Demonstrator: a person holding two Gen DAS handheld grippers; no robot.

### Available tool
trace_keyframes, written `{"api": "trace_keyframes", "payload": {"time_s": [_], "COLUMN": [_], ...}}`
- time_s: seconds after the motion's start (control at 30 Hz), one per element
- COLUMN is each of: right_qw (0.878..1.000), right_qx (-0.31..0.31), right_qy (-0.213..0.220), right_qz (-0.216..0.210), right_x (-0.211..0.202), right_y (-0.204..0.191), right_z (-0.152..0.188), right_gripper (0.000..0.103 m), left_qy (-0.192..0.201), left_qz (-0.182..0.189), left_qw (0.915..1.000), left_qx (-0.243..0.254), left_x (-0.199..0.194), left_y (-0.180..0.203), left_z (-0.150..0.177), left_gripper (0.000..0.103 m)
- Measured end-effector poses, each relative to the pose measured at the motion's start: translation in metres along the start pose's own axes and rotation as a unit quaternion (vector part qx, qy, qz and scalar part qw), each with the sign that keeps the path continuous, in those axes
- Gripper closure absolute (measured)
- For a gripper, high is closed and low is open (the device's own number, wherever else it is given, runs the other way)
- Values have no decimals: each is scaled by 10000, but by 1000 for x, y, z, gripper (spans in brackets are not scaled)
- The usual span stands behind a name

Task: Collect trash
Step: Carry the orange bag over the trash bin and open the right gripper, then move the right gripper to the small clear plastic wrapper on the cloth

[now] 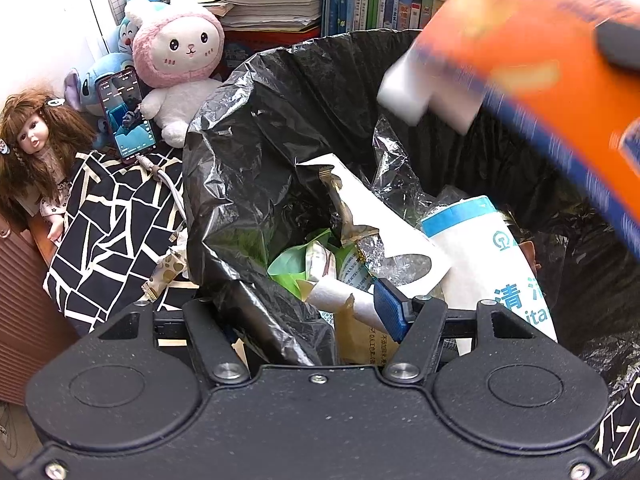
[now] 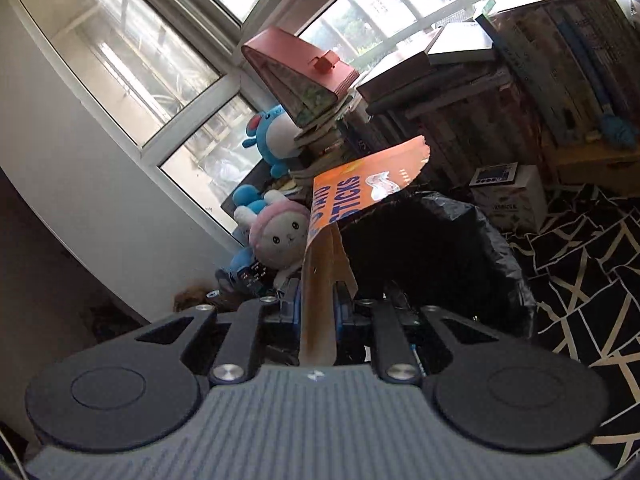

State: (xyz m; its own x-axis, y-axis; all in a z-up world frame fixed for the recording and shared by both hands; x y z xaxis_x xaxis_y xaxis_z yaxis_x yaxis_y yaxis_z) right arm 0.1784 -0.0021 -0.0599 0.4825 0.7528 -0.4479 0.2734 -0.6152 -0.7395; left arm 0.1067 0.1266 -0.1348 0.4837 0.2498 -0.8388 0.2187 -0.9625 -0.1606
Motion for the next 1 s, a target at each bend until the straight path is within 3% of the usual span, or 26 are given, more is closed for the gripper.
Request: {"api": "trace_keyframes", "payload": {"time_s": [0.23, 0.3, 0.37, 0.47, 0.77, 1.0], "right_qw": [9986, 9986, 9986, 9982, 9925, 9720], "right_qx": [-305, -297, -293, -361, -596, -913], "right_qy": [-183, -151, -103, 13, 721, 1496], "right_qz": [383, 402, 433, 472, 782, 1564], "right_x": [7, 5, 2, -5, -38, -74], "right_y": [7, 7, 9, 9, 20, 52], "right_z": [6, 5, 4, 1, -26, -63], "right_gripper": [77, 69, 55, 45, 34, 24], "left_qy": [14, 19, 19, 19, 17, 17], "left_qz": [9, 7, 9, 11, 8, 10], "left_qw": [10000, 10000, 10000, 10000, 10000, 10000], "left_qx": [-17, -18, -15, -18, -14, -16], "left_x": [0, -1, 0, 0, -1, 0], "left_y": [0, 0, 0, 0, 0, 0], "left_z": [0, 0, 0, 0, 0, 0], "left_gripper": [41, 41, 41, 41, 41, 41]}}
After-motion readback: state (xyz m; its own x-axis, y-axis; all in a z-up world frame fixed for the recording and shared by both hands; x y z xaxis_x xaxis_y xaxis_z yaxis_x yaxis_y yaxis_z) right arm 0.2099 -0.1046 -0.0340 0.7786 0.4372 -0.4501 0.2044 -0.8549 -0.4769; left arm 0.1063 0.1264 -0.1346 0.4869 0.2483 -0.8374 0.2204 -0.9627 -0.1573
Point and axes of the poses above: each gripper's, at about its wrist camera, not at the fingertips, and x roughly the way its jaws point, y to its right, z to its underside, the point moved 10 cm from there along x, roughly the way its jaws point, and after that the axes turned 15 degrees about x, right-handed, at the moved point
